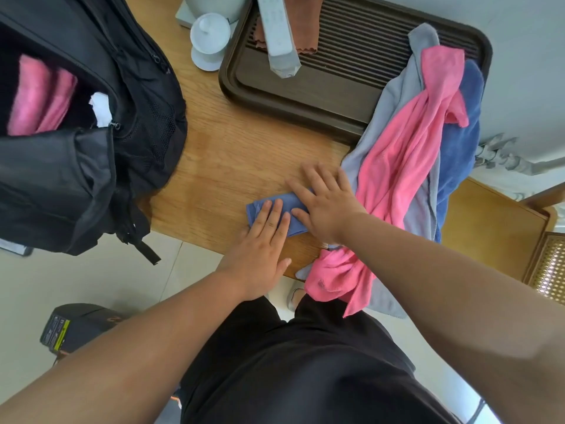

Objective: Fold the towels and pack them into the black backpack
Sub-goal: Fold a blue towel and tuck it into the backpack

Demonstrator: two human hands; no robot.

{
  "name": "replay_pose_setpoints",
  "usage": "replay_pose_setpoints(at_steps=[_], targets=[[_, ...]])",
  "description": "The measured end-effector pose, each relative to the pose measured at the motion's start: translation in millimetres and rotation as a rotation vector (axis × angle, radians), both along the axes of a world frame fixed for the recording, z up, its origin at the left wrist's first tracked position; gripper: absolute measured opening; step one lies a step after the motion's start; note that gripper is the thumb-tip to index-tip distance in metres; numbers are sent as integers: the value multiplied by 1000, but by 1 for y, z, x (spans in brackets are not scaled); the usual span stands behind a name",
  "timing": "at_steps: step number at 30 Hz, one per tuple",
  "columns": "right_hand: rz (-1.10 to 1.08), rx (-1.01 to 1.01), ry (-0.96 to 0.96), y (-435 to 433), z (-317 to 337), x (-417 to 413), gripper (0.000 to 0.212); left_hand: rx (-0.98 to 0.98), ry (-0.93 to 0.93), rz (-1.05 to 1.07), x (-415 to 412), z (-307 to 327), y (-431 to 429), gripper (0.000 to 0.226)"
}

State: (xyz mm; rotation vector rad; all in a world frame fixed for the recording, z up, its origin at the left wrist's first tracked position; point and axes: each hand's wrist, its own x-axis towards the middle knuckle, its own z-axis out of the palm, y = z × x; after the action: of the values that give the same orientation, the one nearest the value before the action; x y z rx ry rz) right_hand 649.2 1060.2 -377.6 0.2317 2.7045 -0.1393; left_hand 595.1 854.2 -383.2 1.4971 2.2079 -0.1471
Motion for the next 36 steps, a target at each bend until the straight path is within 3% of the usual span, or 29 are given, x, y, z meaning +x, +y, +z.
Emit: replay_pose_setpoints(at_steps=[6, 10, 18, 23, 27, 30, 33, 36], targets=[[14, 20, -17, 4, -8, 2, 67, 301, 58, 337, -23, 22, 28, 61], [18, 14, -18, 4, -8, 0, 69, 59, -52, 400, -41, 21, 56, 50], [65, -18, -2, 3, 16, -1, 73, -91, -150, 368, -45, 26, 59, 34], [23, -91, -67, 17, 37, 5, 60, -56, -243, 455, -29, 46, 51, 31], [-176, -381, 8, 25, 59, 6, 50, 68, -328, 638, -33, 78, 43, 34], [-438, -681, 144, 28, 88, 0, 44, 181, -456, 731, -46, 111, 37, 54], [-657, -1050, 318, 27, 122, -8, 41, 312, -584, 741, -64, 146, 34, 21], [-752, -1233, 484, 14, 156, -22, 34, 414, -721, 724, -81, 176, 28, 20]])
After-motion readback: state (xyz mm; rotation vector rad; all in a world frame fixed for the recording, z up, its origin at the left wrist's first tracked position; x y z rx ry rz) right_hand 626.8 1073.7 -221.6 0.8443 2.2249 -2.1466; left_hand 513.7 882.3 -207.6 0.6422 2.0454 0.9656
